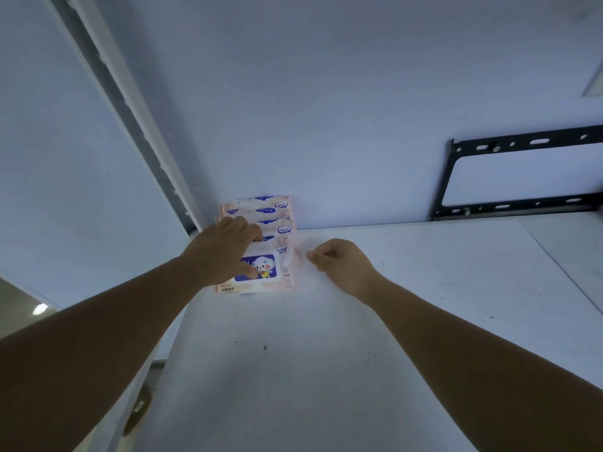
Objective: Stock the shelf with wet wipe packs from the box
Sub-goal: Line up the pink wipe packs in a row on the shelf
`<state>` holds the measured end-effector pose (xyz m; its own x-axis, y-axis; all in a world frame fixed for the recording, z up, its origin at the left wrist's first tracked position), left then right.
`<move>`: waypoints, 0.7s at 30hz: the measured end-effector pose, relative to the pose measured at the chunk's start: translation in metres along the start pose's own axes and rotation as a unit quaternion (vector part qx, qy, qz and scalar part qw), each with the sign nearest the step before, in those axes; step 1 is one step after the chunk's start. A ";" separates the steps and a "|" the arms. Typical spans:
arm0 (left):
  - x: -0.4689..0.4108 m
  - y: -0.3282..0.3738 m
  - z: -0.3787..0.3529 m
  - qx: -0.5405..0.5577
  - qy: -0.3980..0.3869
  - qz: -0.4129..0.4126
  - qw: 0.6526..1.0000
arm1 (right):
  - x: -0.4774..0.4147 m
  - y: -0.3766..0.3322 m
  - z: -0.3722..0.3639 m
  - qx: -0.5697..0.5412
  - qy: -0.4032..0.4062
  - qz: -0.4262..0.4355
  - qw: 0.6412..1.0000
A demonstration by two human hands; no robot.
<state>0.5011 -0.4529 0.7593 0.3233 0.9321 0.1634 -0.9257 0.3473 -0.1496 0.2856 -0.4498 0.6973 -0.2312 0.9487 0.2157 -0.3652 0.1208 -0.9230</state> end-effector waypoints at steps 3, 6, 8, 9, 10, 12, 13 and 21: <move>0.006 0.005 0.006 -0.010 0.019 0.001 1.000 | 0.020 0.008 0.023 0.040 0.011 -0.002 0.999; 0.019 0.019 0.015 -0.003 0.045 -0.014 0.999 | 0.047 0.012 0.043 0.075 0.018 -0.006 0.997; 0.027 0.033 0.023 0.035 0.050 -0.025 0.998 | 0.067 0.012 0.054 0.103 0.025 -0.002 0.994; 0.030 0.041 0.026 0.064 0.045 -0.033 0.996 | 0.077 0.013 0.058 0.111 0.027 -0.001 0.993; 0.033 0.052 0.028 0.095 0.031 -0.045 0.994 | 0.088 0.014 0.063 0.115 0.028 -0.001 0.993; 0.038 0.080 0.030 0.162 -0.013 -0.071 0.984 | 0.112 0.019 0.073 0.113 0.033 -0.001 0.993; 0.042 0.096 0.032 0.202 -0.029 -0.079 0.976 | 0.124 0.021 0.079 0.108 0.037 0.000 0.993; 0.076 0.223 0.051 0.270 -0.082 -0.154 0.947 | 0.237 0.036 0.136 0.090 0.056 -0.025 0.994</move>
<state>0.3094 -0.3098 0.7876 0.6005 0.7508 0.2749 -0.7722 0.4555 0.4429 0.0956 -0.2604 0.7586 -0.1102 0.9706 0.2142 -0.5316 0.1245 -0.8378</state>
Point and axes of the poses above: each hand's wrist, its own x-axis away from the middle knuckle, its own z-axis out of the back of the hand, y = z × x, the point moved 8 cm from there along -x, towards the middle knuckle, and after that the axes turned 7 degrees about -y, right-handed, at the moved point
